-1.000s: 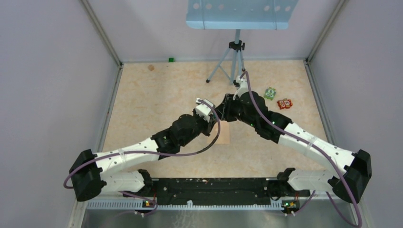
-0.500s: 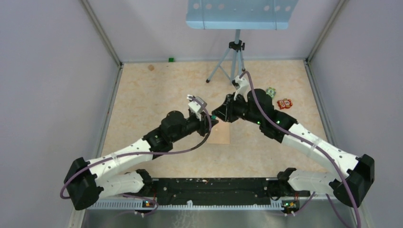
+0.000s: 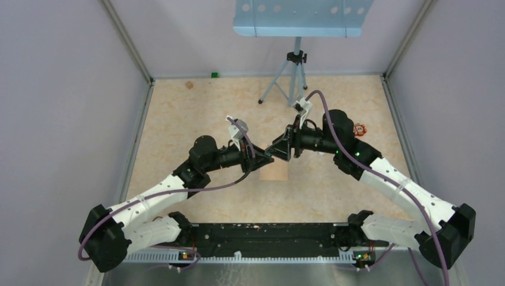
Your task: Place the letter into the envelope and seal it
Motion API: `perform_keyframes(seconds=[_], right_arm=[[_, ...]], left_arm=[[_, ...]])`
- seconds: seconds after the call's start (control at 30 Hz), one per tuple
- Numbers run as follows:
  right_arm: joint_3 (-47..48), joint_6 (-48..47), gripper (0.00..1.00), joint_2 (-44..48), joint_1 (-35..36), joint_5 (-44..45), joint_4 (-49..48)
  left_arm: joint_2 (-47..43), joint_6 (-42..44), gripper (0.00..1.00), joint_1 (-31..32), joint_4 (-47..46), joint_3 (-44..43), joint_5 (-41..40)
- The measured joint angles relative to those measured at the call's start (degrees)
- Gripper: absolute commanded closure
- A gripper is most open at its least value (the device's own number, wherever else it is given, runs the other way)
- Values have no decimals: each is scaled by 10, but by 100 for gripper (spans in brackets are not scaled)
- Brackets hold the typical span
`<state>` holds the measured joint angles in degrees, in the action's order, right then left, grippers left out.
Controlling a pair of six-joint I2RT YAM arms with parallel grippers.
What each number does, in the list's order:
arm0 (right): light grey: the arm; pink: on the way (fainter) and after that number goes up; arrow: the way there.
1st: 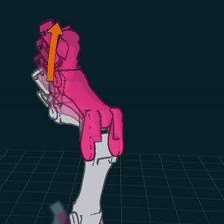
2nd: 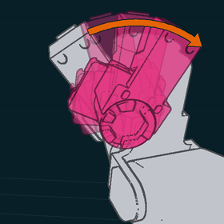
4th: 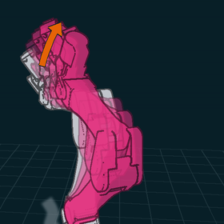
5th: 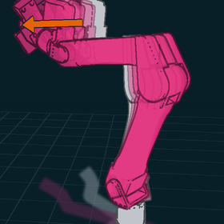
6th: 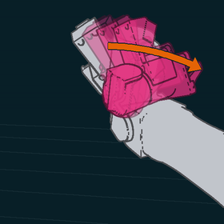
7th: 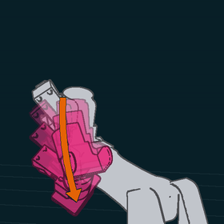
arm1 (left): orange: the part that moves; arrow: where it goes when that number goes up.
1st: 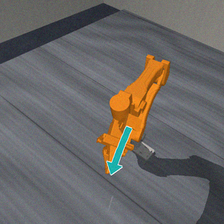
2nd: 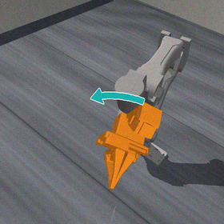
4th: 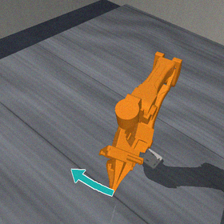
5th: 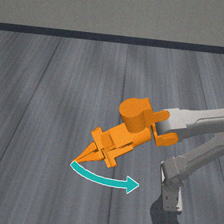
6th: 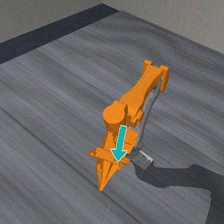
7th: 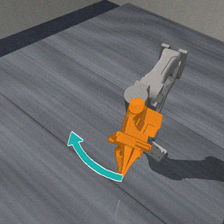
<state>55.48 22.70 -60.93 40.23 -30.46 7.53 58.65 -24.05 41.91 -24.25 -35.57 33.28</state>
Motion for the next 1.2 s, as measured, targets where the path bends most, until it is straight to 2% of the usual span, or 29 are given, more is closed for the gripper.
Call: perform_keyframes(seconds=[0.1, 0.23, 0.37, 0.53, 0.73, 1.2], right_arm=[[0, 15, 35, 2, 0, 49, 16], [1, 51, 38, 5, 10, 144, 38], [7, 85, 53, 7, 39, 240, 61], [12, 117, 56, 4, 63, 320, 76], [24, 130, 59, -11, 76, 360, 84], [28, 136, 65, -40, 93, 384, 85]], left_arm=[[11, 22, 100, 7, 31, -9, -41], [27, 76, 100, 60, 84, -28, -169], [45, 126, 100, 128, 110, -47, -293], [59, 167, 100, 159, 120, -58, -395], [74, 183, 100, 164, 120, -65, -436], [76, 186, 100, 165, 120, -66, -447]])
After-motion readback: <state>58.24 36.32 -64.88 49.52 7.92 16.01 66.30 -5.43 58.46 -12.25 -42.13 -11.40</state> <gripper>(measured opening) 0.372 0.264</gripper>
